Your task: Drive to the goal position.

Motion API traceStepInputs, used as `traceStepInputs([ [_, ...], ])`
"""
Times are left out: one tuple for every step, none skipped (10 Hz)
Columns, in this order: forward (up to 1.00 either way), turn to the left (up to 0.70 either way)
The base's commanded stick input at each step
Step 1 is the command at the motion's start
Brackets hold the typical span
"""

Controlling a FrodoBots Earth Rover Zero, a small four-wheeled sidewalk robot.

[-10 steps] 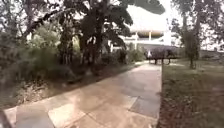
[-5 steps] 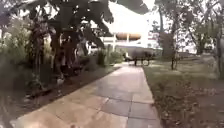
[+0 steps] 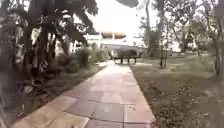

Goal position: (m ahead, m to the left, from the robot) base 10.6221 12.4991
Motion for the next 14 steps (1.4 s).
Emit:
traceStepInputs([
  [1.0, -0.4],
  [1.0, -0.35],
  [1.0, -0.19],
  [1.0, 0.0],
  [1.0, 0.0],
  [1.0, 0.0],
  [1.0, 0.0],
  [1.0, 0.0],
  [1.0, 0.0],
  [1.0, 0.0],
  [1.0, 0.0],
  [1.0, 0.0],
  [1.0, 0.0],
  [1.0, 0.0],
])
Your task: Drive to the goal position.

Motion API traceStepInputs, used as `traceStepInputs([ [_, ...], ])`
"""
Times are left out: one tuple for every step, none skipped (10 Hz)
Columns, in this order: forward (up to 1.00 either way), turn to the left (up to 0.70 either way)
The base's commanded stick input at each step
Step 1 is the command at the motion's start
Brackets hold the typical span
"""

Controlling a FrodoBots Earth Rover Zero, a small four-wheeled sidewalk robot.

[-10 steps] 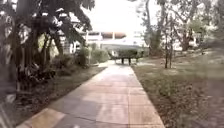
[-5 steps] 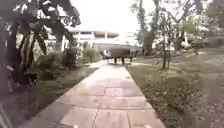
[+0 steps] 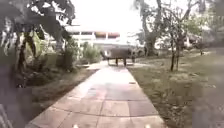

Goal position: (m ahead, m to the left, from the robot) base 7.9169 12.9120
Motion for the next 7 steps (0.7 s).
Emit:
traceStepInputs([
  [1.0, 0.0],
  [1.0, 0.0],
  [1.0, 0.0],
  [1.0, 0.0],
  [1.0, 0.0],
  [1.0, 0.0],
  [1.0, 0.0],
])
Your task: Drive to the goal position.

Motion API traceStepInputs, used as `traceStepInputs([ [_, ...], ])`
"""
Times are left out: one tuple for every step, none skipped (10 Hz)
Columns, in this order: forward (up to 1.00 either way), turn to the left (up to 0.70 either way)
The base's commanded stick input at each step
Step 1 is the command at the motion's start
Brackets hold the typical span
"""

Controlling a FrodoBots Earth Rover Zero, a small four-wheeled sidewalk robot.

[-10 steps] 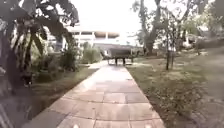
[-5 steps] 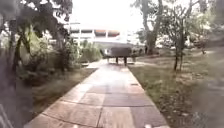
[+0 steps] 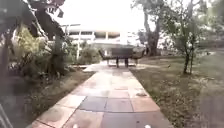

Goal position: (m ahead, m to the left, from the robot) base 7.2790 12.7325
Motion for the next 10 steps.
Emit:
traceStepInputs([
  [1.0, 0.0],
  [1.0, 0.0],
  [1.0, 0.0],
  [1.0, 0.0],
  [1.0, 0.0],
  [1.0, 0.0],
  [1.0, 0.0],
  [1.0, 0.0],
  [1.0, 0.0],
  [1.0, 0.0],
])
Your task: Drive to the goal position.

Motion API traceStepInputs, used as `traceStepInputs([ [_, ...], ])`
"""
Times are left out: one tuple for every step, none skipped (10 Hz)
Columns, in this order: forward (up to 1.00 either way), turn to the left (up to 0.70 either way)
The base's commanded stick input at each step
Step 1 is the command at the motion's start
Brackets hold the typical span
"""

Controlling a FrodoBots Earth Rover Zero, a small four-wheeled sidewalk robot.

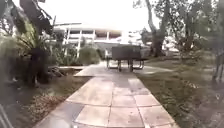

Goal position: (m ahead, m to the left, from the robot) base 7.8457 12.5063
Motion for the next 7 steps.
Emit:
traceStepInputs([
  [1.0, 0.0],
  [1.0, 0.04],
  [1.0, 0.33],
  [1.0, 0.37],
  [1.0, 0.19],
  [1.0, 0.0],
  [1.0, 0.0],
])
